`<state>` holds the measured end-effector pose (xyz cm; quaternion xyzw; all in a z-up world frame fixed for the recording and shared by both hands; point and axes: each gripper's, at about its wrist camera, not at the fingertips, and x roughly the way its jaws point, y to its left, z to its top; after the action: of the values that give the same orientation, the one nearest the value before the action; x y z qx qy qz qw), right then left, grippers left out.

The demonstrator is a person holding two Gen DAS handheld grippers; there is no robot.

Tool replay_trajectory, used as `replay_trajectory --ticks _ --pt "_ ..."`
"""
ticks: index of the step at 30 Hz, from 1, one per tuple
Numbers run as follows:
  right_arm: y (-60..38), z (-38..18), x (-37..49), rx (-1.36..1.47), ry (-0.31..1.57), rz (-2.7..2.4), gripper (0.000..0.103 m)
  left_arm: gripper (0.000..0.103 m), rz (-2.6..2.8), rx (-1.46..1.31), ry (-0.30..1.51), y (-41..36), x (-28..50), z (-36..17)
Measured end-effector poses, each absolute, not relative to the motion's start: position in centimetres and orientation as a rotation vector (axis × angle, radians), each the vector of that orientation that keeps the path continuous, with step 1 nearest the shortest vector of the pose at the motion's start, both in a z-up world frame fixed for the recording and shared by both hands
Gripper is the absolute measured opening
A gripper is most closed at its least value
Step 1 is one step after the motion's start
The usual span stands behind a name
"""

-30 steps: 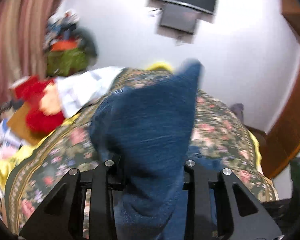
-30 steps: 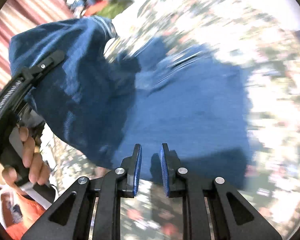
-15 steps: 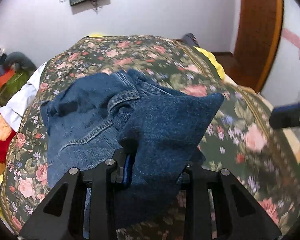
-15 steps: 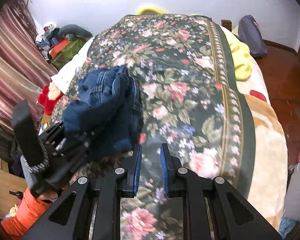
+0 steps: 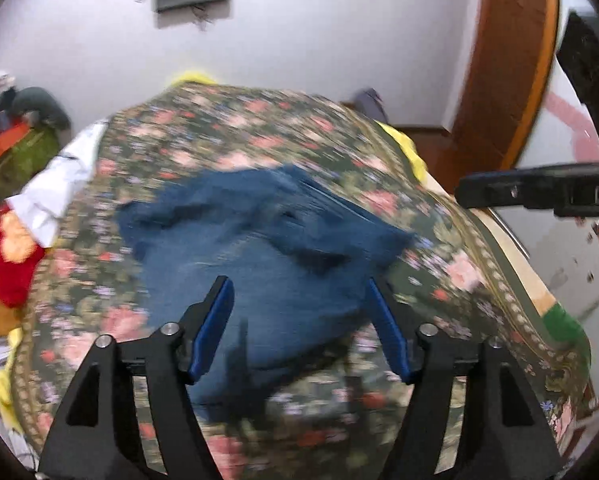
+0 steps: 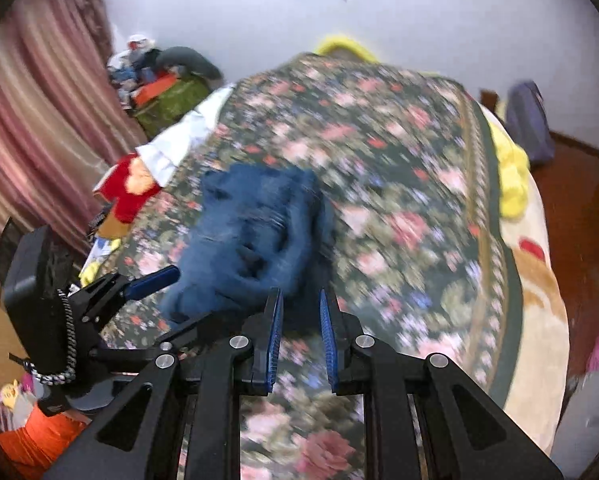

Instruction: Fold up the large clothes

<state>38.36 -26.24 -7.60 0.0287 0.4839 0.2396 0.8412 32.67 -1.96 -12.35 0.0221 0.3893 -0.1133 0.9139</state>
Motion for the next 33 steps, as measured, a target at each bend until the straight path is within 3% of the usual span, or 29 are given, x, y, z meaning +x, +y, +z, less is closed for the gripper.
replay_trajectory --ticks 6,11,16,22,23,25,26,27,33 --pt "-18.9 -6.4 39.3 -0.048 0.981 0.587 0.014 0.073 -0.054 0.036 0.782 5.1 33.6 -11.3" --pt "-13.0 -8.9 40.4 -0.133 1.051 0.641 0.014 0.073 -0.027 -0.026 0.909 8.5 35.4 -15.2" --pt "-10.6 -14.3 41.0 -0.400 1.101 0.544 0.014 0.074 -0.037 -0.020 1.034 8.0 36.0 -20.5" --pt "-13.6 -16.5 39.6 -0.518 1.049 0.477 0.014 0.075 -0.037 0.025 0.996 6.7 34.4 -21.4" --pt "-14.1 -16.5 39.5 -0.508 1.050 0.470 0.019 0.075 -0.036 0.031 1.000 6.6 34.3 -21.4" --pt "-15.0 -16.5 39.4 -0.506 1.026 0.404 0.066 0.075 -0.030 0.041 1.003 6.4 33.7 -21.6" --pt "-15.5 -16.5 39.4 -0.527 0.983 0.335 0.097 0.075 -0.031 0.039 1.001 6.4 33.5 -21.8" --pt "-16.3 -16.5 39.4 -0.517 0.945 0.317 0.100 0.075 -0.033 0.030 1.001 6.5 33.3 -21.9" --pt "-21.4 -17.7 41.1 -0.176 1.132 0.421 0.100 0.075 -0.029 0.022 0.998 7.1 31.9 -21.8"
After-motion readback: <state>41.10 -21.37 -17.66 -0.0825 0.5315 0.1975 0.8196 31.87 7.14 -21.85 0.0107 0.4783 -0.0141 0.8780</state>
